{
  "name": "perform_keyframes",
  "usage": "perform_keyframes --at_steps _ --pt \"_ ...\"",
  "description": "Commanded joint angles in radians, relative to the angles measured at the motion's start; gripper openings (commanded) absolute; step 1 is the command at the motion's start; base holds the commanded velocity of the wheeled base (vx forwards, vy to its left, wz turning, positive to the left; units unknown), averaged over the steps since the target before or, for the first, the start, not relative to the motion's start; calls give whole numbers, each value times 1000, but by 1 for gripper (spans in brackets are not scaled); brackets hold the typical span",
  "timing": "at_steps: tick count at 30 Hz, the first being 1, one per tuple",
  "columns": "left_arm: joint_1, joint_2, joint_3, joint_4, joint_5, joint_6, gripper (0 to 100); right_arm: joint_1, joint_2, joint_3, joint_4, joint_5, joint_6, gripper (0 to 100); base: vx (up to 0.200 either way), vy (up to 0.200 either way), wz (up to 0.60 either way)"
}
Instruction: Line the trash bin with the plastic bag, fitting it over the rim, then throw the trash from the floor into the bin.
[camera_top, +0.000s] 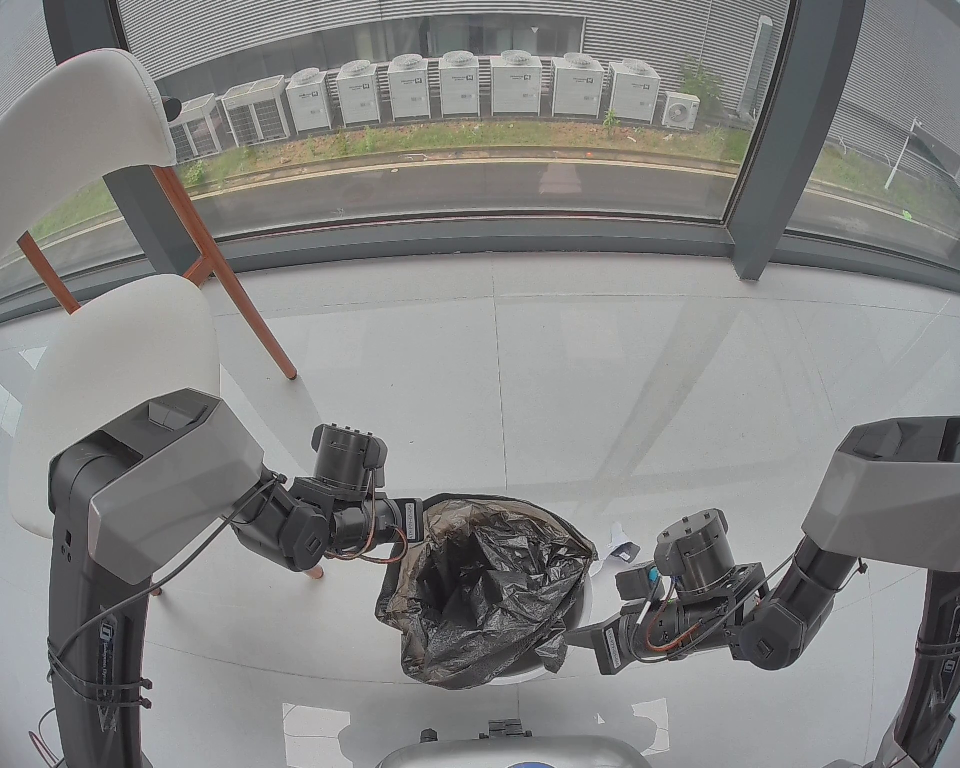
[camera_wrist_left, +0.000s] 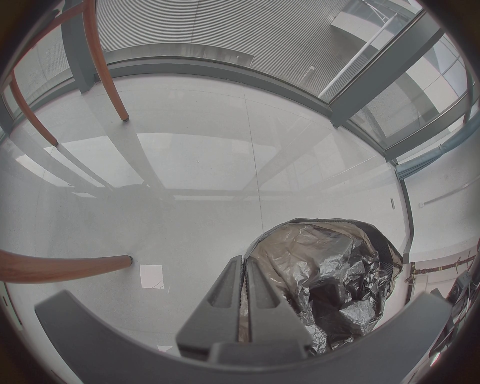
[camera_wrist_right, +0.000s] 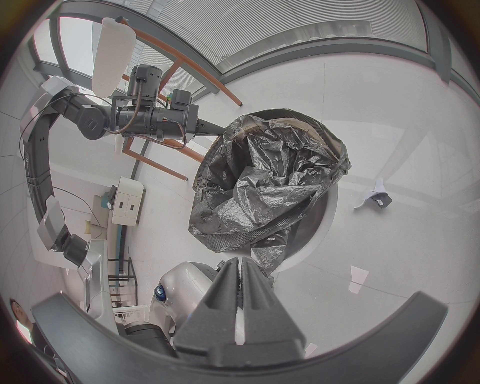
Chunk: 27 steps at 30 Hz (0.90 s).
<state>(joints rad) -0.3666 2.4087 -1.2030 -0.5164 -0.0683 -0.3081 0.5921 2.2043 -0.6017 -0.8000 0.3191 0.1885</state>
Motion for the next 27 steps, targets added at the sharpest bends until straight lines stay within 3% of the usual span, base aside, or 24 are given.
perform_keyframes --at_steps 1,9,10,18,27 --pt "-2 1 -6 -1 1 0 0 -3 12 -7 -2 -6 -6 0 0 0 0" --pt "2 1 2 -1 1 0 0 8 52 -13 -5 -11 -69 0 0 0 0" --pt "2 1 2 -1 1 -2 0 8 65 -12 -10 -11 -92 100 0 0 0" --pt "2 1 -6 -1 1 -3 0 6 124 -43 -105 0 -113 100 0 0 0" --pt "2 1 -7 -1 1 -3 0 11 166 -99 -99 3 -112 100 0 0 0"
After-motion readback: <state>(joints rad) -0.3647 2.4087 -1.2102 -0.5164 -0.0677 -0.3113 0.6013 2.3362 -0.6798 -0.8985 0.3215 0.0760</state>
